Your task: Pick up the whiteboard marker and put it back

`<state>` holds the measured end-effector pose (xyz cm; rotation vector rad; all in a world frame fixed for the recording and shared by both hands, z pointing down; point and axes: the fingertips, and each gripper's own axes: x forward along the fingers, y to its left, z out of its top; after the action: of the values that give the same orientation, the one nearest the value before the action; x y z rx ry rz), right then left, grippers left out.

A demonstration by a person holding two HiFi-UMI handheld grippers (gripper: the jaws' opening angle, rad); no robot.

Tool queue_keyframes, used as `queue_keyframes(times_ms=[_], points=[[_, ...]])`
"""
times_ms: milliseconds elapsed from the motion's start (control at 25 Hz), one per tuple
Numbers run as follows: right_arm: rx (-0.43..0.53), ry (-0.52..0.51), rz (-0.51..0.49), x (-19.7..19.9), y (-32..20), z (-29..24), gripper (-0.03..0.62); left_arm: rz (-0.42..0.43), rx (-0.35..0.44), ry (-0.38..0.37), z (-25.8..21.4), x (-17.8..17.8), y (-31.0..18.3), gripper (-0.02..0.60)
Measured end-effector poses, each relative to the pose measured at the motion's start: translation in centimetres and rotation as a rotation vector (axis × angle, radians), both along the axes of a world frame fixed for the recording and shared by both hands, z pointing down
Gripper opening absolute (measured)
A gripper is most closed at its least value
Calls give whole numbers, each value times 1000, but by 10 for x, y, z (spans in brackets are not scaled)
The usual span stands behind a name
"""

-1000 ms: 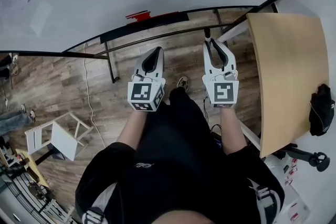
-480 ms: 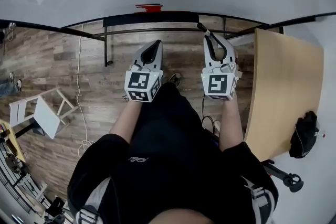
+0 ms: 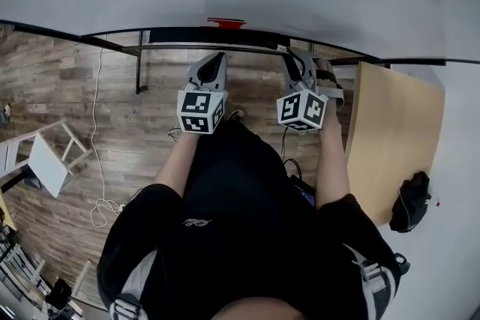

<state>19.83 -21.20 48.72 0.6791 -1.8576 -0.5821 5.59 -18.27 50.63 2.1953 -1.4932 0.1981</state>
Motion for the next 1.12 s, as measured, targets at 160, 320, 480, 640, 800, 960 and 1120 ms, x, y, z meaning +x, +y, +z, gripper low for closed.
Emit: queue_keyframes(times_ms=[160,320,480,640,800,960,1120], points=[[-65,103,-69,-19,-15,32,52,-30,-22,9,13,-24,-8,6],[-127,165,-103,-27,-24,57,52,-60,-37,16,19,-40,-9,6],[-205,228,-114,-27,-24,78,52,-88,-56,20,27,-53,-6,6],[-260,287,-110,-21,-27,100,52,-98,-80,28,36,-56,-3,6],[-288,325,-122,-19,-31,115,52,-96,-97,35,42,-56,-3,6],[-309,359,-130,-17,-34,127,52,-94,-101,37,45,-54,-5,6],[-329,370,-131,-16,-34,133,52,-96,-101,37,45,-56,-8,6]])
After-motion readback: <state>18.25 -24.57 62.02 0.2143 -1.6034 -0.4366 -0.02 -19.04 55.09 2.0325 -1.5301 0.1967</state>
